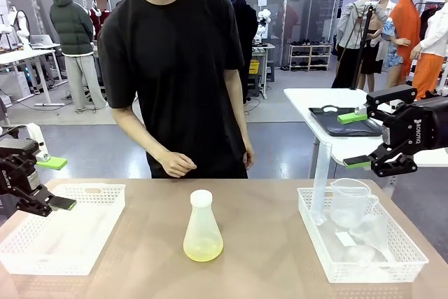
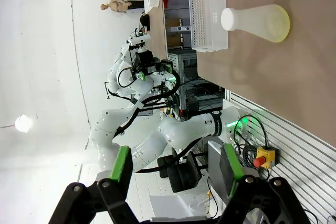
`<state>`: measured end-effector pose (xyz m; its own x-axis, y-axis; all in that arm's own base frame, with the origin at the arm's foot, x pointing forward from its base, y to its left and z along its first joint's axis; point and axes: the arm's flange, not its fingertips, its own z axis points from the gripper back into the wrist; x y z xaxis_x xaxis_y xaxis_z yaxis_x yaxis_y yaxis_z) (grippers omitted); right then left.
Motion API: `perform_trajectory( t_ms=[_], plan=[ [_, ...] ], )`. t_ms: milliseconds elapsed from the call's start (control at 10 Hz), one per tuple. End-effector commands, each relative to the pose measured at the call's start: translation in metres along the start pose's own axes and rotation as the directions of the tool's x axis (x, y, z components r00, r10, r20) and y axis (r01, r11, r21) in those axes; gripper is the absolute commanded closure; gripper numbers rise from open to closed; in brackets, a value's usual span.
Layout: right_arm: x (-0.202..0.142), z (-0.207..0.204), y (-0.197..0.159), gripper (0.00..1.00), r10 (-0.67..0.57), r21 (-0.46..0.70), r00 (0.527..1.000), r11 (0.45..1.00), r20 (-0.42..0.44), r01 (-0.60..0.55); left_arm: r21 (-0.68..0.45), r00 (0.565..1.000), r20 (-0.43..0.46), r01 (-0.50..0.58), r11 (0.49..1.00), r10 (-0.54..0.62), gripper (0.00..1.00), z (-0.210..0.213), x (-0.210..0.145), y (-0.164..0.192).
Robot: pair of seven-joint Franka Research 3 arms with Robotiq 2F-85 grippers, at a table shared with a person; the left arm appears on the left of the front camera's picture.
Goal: Prepare the solutions needed for the experiment.
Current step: When the human places the Big flask in the center of the table, pick up the Big flask and place it in the left Organizing basket.
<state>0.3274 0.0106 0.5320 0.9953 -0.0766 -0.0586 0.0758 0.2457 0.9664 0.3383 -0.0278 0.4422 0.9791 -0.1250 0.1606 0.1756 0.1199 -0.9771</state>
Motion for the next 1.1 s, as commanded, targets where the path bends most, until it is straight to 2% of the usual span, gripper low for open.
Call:
perform_trajectory(
  t_ms=[0, 400, 500, 700, 800, 900, 1000],
  plan=[
    [0.000, 0.000, 0.001, 0.15, 0.013, 0.012, 1.000, 1.000, -0.002, -0.013, -0.005, 1.000, -0.009, 0.008, 1.000, -0.008, 0.00, 0.002, -0.002, -0.001],
    [0.000, 0.000, 0.001, 0.15, 0.013, 0.012, 1.000, 1.000, -0.002, -0.013, 0.000, 1.000, 0.000, 0.000, 1.000, 0.000, 0.00, 0.000, 0.000, 0.000],
    [0.000, 0.000, 0.001, 0.15, 0.013, 0.012, 1.000, 1.000, -0.002, -0.013, -0.005, 0.994, -0.002, 0.114, 0.994, -0.114, 0.00, 0.001, 0.016, 0.001],
    [0.000, 0.000, 0.001, 0.15, 0.013, 0.012, 1.000, 1.000, -0.002, -0.013, -0.006, 0.939, -0.054, 0.339, 0.941, -0.339, 0.00, -0.002, 0.041, -0.011],
    [0.000, 0.000, 0.001, 0.15, 0.013, 0.012, 1.000, 1.000, -0.002, -0.013, 0.029, 0.864, -0.096, 0.500, 0.866, -0.495, 0.00, -0.005, 0.051, -0.026],
    [0.000, 0.000, 0.001, 0.15, 0.013, 0.012, 1.000, 1.000, -0.002, -0.013, 0.072, 0.723, -0.135, 0.689, 0.721, -0.677, 0.00, -0.010, 0.062, -0.038],
    [0.000, 0.000, 0.001, 0.15, 0.013, 0.012, 1.000, 1.000, -0.002, -0.013, 0.143, 0.613, -0.119, 0.789, 0.598, -0.781, 0.00, -0.016, 0.068, -0.045]
  ],
)
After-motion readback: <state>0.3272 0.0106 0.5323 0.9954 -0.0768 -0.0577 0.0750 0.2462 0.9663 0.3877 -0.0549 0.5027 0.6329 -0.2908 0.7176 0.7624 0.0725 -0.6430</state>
